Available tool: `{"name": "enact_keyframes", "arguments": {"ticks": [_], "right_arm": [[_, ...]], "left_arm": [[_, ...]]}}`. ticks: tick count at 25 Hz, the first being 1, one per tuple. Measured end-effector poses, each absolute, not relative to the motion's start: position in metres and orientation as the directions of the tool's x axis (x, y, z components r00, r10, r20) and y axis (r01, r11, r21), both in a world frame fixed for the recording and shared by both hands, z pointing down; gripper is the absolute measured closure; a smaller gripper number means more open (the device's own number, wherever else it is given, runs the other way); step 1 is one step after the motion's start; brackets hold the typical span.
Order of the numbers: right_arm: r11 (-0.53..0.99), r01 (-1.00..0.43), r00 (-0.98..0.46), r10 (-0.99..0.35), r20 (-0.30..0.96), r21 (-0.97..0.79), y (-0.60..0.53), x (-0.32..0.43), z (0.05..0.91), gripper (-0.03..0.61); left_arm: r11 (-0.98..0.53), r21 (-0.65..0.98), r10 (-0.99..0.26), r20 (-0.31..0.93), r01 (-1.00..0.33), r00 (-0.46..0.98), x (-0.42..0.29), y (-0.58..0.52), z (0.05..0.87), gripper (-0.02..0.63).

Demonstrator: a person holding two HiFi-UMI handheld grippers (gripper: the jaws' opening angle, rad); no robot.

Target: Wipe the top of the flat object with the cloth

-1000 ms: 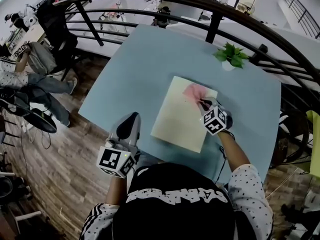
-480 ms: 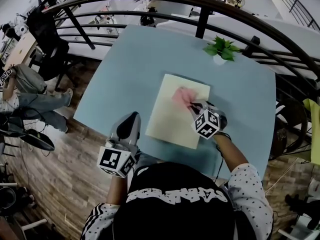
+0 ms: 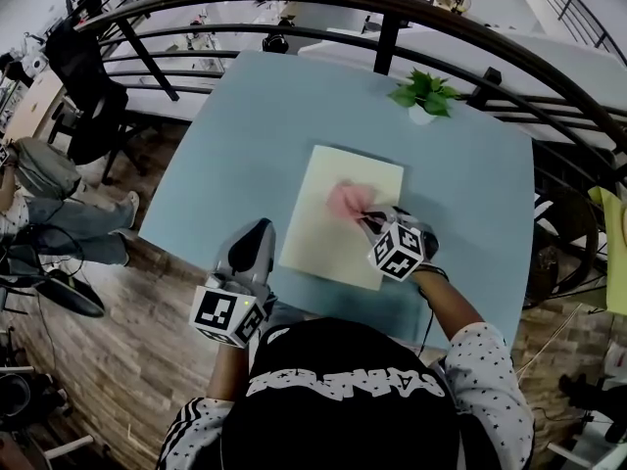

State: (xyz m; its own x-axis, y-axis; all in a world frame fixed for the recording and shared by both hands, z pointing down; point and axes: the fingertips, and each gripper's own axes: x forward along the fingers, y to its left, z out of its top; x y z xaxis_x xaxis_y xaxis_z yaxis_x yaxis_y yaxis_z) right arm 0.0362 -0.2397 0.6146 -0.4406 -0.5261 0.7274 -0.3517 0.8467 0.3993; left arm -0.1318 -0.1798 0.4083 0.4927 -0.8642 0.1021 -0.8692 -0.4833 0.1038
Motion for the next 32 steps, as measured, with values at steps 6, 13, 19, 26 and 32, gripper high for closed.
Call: {"name": "enact_keyframes", "arguments": {"ticks": [6,13,19,26,32], "right_arm": [[0.857,-0.331,-0.454,-0.511,0.73,0.395,-0.224,0.032,0.615,0.566],[0.87,-0.306,-0.464,-0.492,0.737,0.388,-0.205,0.026,0.616,0.566],[0.878,-0.303,-0.478,-0.476,0.738,0.37,-0.189,0.022,0.615,0.566],[0.893,-0.281,-0.498,-0.448,0.742,0.351,-0.168,0.016,0.613,0.565],[0.904,-0.271,-0.518,-0.427,0.741,0.332,-0.149,0.011,0.612,0.563]], "left_arm": [[-0.495,0.105,-0.858,0.102,-0.863,0.504,-0.126,-0.178,0.409,0.614],[-0.505,0.106,-0.849,0.12,-0.857,0.515,-0.12,-0.177,0.412,0.614],[-0.52,0.104,-0.842,0.107,-0.848,0.529,-0.116,-0.173,0.413,0.614],[-0.522,0.114,-0.84,0.107,-0.845,0.533,-0.112,-0.167,0.411,0.614],[-0.532,0.112,-0.833,0.111,-0.839,0.542,-0.109,-0.161,0.412,0.614]]}}
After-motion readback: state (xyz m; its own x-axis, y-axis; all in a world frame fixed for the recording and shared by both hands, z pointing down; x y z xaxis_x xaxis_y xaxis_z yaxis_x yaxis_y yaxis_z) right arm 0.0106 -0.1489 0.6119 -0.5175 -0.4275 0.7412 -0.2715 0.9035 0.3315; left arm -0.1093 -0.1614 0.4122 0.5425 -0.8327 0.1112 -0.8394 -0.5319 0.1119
